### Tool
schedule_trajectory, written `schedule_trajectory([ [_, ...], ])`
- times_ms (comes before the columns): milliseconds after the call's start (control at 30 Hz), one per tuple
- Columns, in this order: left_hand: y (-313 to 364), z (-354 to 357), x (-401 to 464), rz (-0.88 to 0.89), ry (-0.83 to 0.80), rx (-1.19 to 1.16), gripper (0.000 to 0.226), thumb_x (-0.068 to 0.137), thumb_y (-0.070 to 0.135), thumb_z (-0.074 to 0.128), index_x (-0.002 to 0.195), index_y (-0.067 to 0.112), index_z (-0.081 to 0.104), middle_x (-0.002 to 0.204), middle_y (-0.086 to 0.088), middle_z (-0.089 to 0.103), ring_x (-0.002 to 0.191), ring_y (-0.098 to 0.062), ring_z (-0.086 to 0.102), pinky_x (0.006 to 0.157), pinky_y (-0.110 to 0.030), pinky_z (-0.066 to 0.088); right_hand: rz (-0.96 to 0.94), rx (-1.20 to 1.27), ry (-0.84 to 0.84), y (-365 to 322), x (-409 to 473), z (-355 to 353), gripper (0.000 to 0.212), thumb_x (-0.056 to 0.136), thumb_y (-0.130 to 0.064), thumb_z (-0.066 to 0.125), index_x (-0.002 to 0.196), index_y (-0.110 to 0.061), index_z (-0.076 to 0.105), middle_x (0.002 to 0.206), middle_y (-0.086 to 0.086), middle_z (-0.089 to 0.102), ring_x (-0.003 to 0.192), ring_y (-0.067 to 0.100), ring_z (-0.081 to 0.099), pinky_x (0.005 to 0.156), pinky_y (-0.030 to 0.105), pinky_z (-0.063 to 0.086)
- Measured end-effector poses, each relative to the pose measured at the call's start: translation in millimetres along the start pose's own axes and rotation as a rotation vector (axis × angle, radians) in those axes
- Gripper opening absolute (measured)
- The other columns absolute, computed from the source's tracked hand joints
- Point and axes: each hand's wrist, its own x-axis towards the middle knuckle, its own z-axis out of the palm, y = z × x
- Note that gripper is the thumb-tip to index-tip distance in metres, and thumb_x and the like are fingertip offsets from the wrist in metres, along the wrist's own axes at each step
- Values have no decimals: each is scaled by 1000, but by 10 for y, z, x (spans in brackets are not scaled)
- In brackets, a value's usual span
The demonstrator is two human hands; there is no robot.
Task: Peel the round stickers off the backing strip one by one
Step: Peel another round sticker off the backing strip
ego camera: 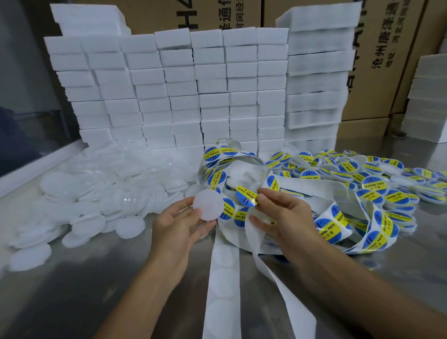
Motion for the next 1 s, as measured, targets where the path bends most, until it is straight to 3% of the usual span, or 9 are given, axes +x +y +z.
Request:
schedule_trajectory([
  [67, -1, -3, 2, -3, 4, 2, 20, 90, -9, 56, 95, 7, 66, 86, -11, 76, 77, -28, 75, 69, -36, 62, 3, -5, 5, 1, -3, 4, 12, 86, -6, 72, 88, -15, 78, 88, 1, 77, 89, 15, 71, 73, 34, 62],
  [167, 3, -2, -8, 7, -9, 7, 20, 90, -9, 55, 95, 7, 66, 78, -6, 76, 75, -26, 75, 69, -35, 62, 9, -31, 8, -11, 0, 6, 19, 86, -5, 72, 101, -16, 74, 87, 0, 77, 86, 13, 74, 74, 32, 62],
  [267, 3, 2, 3, -18, -31, -30, 17, 91, -10, 54, 98, 2, 64, 90, -15, 75, 75, -26, 75, 65, -34, 62, 4, -56, -19, -14, -10, 3, 17, 86, -4, 72, 90, -20, 78, 86, -4, 77, 82, 7, 74, 74, 29, 61],
  [433, 54, 1, -32, -254, -294, -361, 26, 81, 2, 56, 105, -5, 60, 101, -22, 72, 86, -36, 73, 73, -50, 60, -67, -143, -97, -8, -71, 41, 21, 86, -4, 72, 80, -23, 80, 81, 0, 76, 79, 10, 70, 83, 33, 59],
  [600, 83, -24, -66, -275, -448, -323, 30, 82, 13, 52, 110, 3, 58, 105, -17, 69, 79, -29, 67, 70, -45, 57, -133, -271, -143, 6, -114, 61, 19, 86, -5, 72, 100, -17, 75, 89, 1, 77, 81, 6, 70, 81, 26, 57],
  [700, 78, -10, -77, -267, -506, -282, 27, 84, 14, 49, 107, 4, 58, 118, -18, 67, 86, -30, 66, 69, -43, 55, -137, -315, -142, 9, -118, 60, 18, 85, -8, 73, 98, -20, 75, 91, -3, 78, 84, 4, 72, 73, 19, 58],
  [800, 65, -12, -79, -265, -525, -257, 19, 84, 13, 49, 99, 6, 59, 119, -18, 67, 88, -31, 64, 66, -42, 55, -140, -348, -124, 7, -107, 67, 12, 83, -11, 76, 91, -19, 76, 83, -4, 78, 78, 4, 72, 67, 16, 55],
  [933, 63, -11, -57, -228, -449, -262, 19, 78, 12, 54, 95, 5, 59, 94, -15, 71, 76, -27, 70, 60, -40, 57, -131, -353, -124, 2, -105, 64, 4, 83, -14, 76, 85, -17, 76, 79, -1, 76, 75, 9, 68, 79, 32, 57],
  [1000, 61, 2, -37, -206, -381, -257, 17, 78, 8, 56, 94, 2, 58, 95, -18, 72, 81, -32, 72, 62, -41, 59, -115, -321, -122, 0, -114, 67, 4, 83, -16, 77, 81, -20, 77, 77, -8, 74, 74, 8, 67, 79, 34, 59],
])
